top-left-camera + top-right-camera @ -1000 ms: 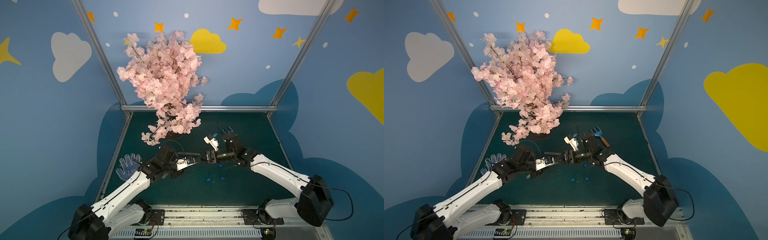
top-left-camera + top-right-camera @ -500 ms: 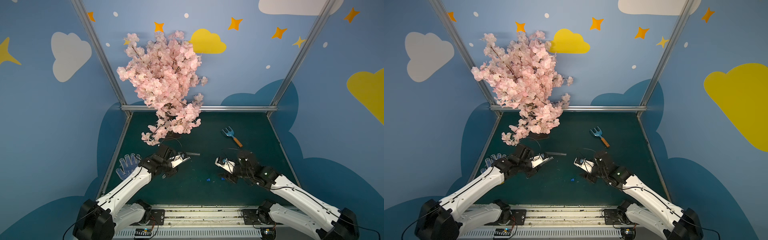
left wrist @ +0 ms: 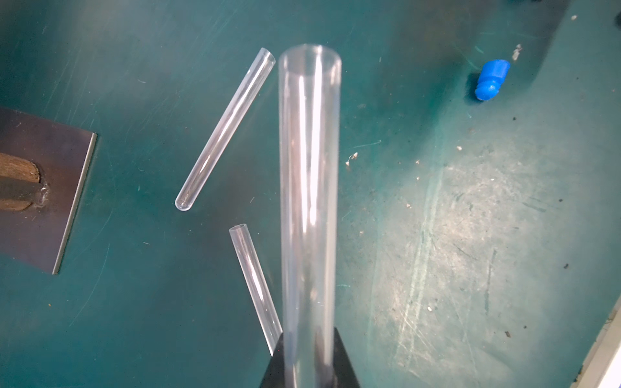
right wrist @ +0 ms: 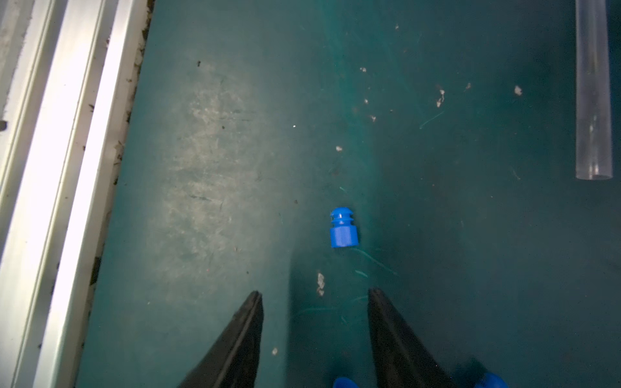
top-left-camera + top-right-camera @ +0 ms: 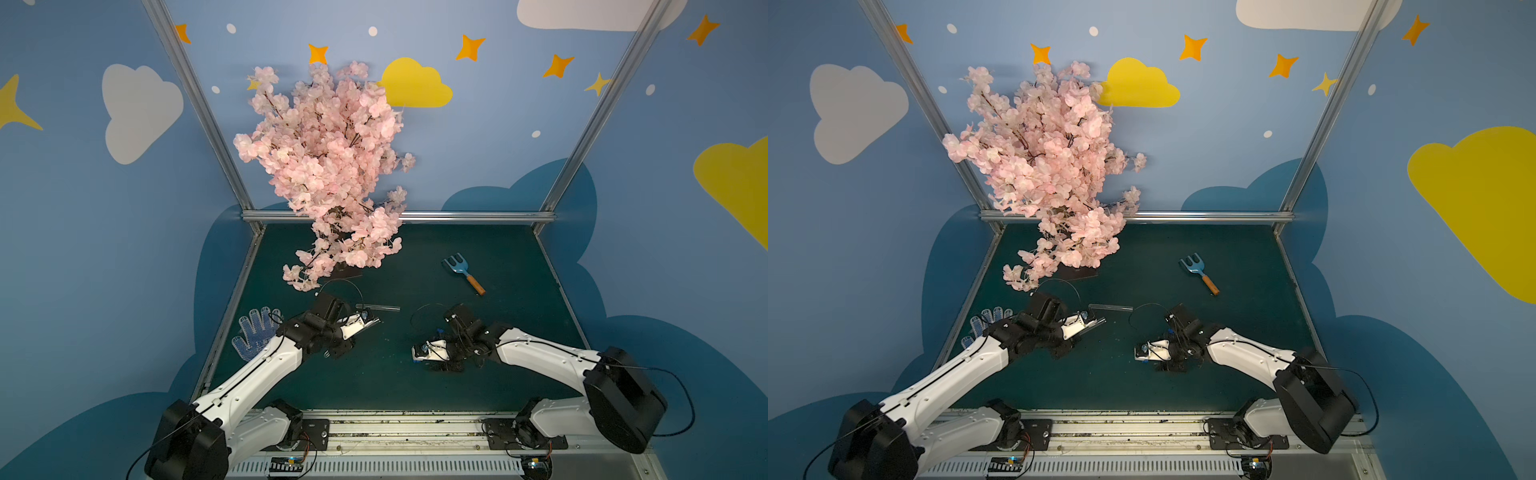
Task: Insert stoppers into test tubes
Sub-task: Pick up the stopper from the center of the board.
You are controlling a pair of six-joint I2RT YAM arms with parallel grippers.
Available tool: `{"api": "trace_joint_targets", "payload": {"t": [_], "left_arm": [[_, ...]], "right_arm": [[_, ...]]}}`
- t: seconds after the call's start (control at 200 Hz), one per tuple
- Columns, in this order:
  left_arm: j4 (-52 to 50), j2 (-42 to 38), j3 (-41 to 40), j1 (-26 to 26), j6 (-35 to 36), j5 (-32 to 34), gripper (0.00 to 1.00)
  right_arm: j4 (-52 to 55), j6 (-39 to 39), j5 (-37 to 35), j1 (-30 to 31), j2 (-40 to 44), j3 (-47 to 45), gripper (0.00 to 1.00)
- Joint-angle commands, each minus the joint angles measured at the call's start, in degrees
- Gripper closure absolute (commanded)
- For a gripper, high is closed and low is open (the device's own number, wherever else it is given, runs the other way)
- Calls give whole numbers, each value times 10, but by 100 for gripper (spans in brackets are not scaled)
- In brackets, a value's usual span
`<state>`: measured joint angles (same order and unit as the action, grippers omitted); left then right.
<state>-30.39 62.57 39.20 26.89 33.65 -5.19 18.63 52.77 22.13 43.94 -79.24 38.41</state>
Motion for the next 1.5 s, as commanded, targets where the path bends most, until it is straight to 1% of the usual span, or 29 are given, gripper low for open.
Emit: {"api": "trace_joint_targets", "payload": {"t": [0.0, 0.11, 0.295, 0.486, 0.586, 0.756, 1.091, 1.342, 1.497], "left_arm": [[4, -4, -7, -3, 18, -18, 98], [9, -6, -9, -2, 25, -23, 98], [20, -20, -17, -3, 37, -31, 98], [19, -22, -20, -3, 42, -28, 98], [20, -20, -20, -3, 43, -27, 97], [19, -23, -19, -3, 47, -23, 98], [23, -34, -23, -3, 50, -15, 98], [24, -36, -24, -3, 51, -14, 98], [24, -36, -23, -3, 51, -13, 98]], "right_arm": [[-28, 23, 9, 3, -22, 26, 50], [-31, 24, 17, 2, -51, 39, 51], [1, 49, 22, 3, -84, 68, 54], [55, 68, 16, 8, -110, 96, 58], [74, 71, 10, 13, -120, 104, 59], [72, 63, -9, 20, -133, 110, 60], [75, 49, -31, 34, -164, 132, 65], [84, 52, -36, 36, -168, 134, 69], [85, 54, -38, 36, -167, 132, 69]]}}
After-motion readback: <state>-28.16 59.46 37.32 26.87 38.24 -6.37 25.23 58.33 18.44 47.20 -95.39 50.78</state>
